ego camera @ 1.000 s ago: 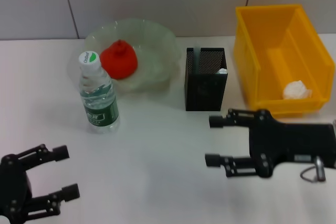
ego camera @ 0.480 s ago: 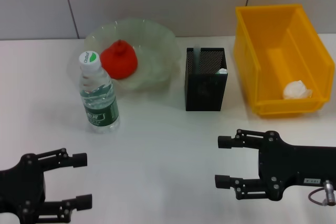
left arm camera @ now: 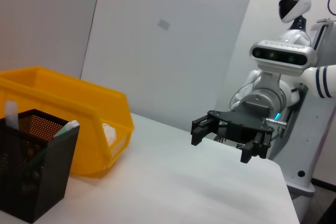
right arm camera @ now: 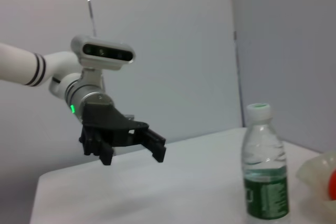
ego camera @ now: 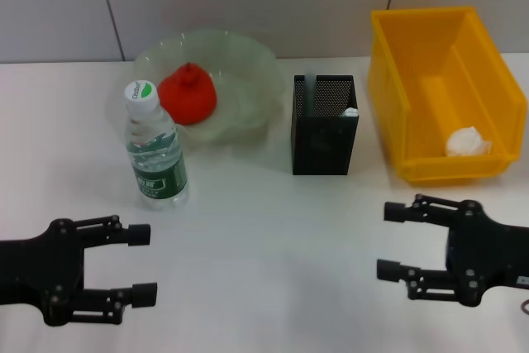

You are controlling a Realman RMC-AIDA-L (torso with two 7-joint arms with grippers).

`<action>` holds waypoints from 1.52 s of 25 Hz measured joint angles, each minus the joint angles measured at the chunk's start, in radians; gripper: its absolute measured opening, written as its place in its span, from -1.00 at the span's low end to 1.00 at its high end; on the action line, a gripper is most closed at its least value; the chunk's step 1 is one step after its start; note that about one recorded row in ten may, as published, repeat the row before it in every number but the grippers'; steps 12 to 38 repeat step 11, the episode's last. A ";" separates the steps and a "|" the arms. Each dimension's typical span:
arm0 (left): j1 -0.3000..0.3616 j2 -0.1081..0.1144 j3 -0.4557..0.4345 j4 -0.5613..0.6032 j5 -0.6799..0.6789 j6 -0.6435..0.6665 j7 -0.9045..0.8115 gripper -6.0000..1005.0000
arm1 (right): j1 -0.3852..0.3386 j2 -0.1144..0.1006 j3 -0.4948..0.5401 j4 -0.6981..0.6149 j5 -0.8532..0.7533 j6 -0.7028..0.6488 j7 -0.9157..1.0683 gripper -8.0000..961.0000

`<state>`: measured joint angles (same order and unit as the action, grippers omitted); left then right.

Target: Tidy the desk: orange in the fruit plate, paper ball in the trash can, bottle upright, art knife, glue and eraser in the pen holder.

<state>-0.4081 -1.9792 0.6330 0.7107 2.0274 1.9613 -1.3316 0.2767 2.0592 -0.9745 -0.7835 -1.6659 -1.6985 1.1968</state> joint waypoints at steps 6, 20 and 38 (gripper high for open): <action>-0.010 0.003 0.002 0.022 0.000 -0.001 -0.043 0.65 | -0.005 -0.001 0.022 -0.003 -0.003 -0.011 -0.004 0.60; -0.008 0.002 0.003 0.024 0.000 -0.004 -0.045 0.65 | 0.004 0.001 0.022 0.000 -0.013 -0.006 -0.005 0.60; -0.008 0.002 0.003 0.024 0.000 -0.004 -0.045 0.65 | 0.004 0.001 0.022 0.000 -0.013 -0.006 -0.005 0.60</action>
